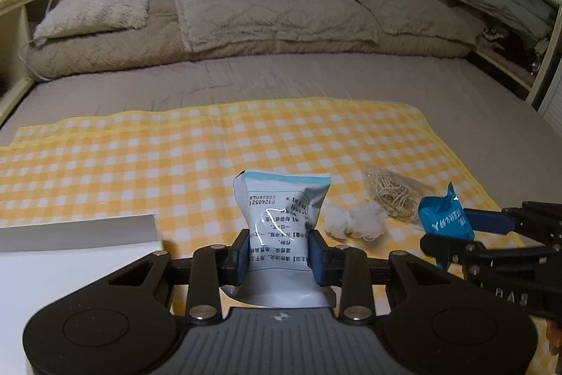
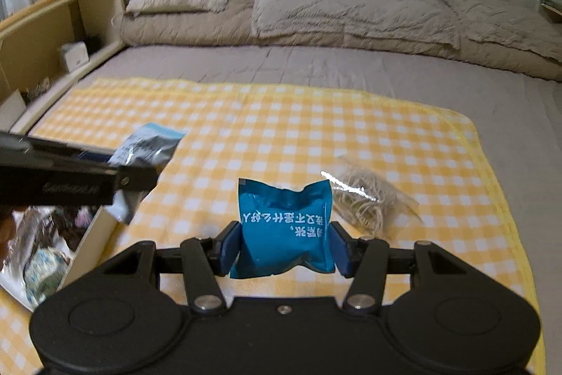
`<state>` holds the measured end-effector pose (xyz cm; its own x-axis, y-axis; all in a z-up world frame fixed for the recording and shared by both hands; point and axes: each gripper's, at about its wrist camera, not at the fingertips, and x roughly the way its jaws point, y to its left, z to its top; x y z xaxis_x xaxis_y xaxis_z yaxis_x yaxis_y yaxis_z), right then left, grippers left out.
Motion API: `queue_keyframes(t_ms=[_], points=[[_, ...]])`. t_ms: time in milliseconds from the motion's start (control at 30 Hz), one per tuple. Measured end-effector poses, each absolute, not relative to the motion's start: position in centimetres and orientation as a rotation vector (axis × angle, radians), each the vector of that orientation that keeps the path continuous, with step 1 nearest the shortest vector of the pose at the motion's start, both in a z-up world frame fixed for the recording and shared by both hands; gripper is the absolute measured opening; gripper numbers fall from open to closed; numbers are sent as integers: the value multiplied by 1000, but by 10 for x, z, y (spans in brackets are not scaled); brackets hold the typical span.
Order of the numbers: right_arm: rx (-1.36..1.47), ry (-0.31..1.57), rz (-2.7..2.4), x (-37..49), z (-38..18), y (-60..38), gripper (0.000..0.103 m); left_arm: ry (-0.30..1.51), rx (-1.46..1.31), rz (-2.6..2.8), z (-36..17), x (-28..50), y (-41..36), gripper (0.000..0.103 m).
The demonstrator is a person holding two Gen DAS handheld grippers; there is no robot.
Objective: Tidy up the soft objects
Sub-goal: 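Carry both packets into the white box and open both tools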
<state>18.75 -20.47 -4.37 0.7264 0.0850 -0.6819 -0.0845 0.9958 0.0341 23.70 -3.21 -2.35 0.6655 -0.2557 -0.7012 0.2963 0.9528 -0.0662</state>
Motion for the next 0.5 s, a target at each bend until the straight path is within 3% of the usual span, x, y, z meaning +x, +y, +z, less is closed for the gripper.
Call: queue_keyframes(t_ms=[500], points=[[59,689,105,189,-23,-164,55,726,31,-153,-2,204,58,36]])
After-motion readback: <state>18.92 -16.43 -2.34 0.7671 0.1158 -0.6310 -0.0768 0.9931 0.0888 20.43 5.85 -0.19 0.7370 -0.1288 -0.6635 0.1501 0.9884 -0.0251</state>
